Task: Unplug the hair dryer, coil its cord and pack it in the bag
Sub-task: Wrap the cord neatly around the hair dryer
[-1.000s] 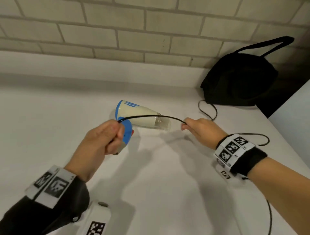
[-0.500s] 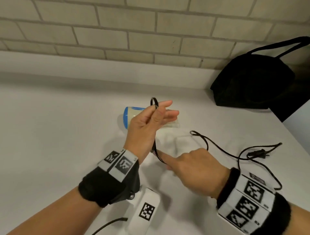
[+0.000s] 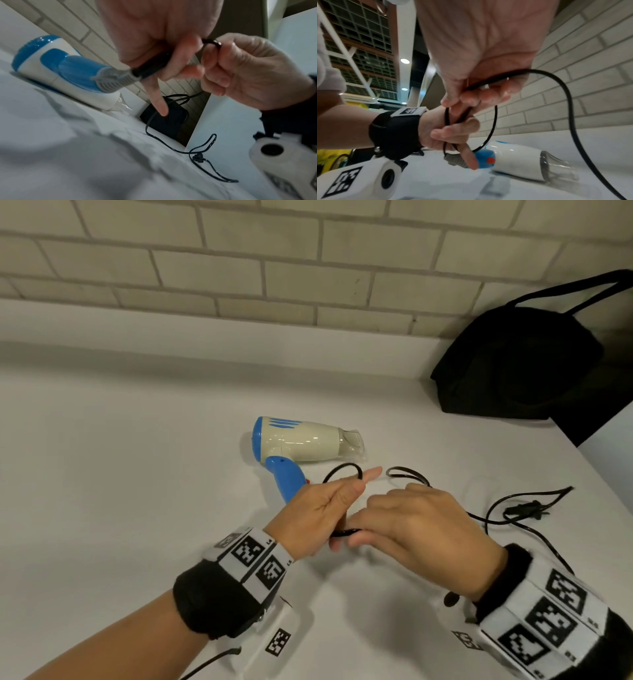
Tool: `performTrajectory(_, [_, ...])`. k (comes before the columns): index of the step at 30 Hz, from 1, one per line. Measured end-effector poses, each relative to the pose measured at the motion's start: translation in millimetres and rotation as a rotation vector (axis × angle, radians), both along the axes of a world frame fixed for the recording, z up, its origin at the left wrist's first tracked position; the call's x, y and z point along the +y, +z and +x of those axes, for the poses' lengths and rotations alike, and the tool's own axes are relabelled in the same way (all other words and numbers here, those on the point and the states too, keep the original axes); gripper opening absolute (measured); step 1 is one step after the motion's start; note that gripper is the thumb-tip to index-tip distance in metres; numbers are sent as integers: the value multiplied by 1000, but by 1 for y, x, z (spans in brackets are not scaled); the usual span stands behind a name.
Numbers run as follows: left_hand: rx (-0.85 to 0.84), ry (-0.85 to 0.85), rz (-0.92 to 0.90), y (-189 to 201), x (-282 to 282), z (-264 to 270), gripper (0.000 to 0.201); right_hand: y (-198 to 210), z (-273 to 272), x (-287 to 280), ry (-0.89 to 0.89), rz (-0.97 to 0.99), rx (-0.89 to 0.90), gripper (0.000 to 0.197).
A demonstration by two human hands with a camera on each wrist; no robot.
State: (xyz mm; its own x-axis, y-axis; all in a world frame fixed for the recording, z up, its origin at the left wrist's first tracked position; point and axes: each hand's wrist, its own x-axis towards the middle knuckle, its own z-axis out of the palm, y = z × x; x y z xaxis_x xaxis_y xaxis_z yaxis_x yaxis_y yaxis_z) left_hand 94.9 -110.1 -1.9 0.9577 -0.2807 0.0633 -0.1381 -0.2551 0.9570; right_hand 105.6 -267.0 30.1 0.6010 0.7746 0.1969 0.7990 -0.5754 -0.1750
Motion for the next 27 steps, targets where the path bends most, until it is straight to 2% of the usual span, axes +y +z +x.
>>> performTrajectory(2, [82,9,-13,-1,-2,1,38,2,5,-3,-112,154,101,24])
performTrajectory(4, [143,24,-9,0,-3,0,46,-1,10,-7,-200,213,114,36])
performTrajectory(7, [150,27,21,-1,-4,-1,51,-5,13,-7,-165,190,81,43])
performTrajectory(13, [226,-20,36,-7,-1,0,56,-4,25,-13,-60,118,21,44])
performTrajectory(16, [277,-13,-50,-8,1,3,62,-2,34,-14,-57,165,53,37])
performTrajectory(21, [360,44,-344,-9,5,2,42,-2,49,-10,-128,318,153,36])
performTrajectory(25, [517,76,-572,-4,12,4,50,-4,61,-7,-88,355,226,43])
performTrajectory(27, [581,88,-643,0,14,6,45,0,69,-9,-115,350,192,41])
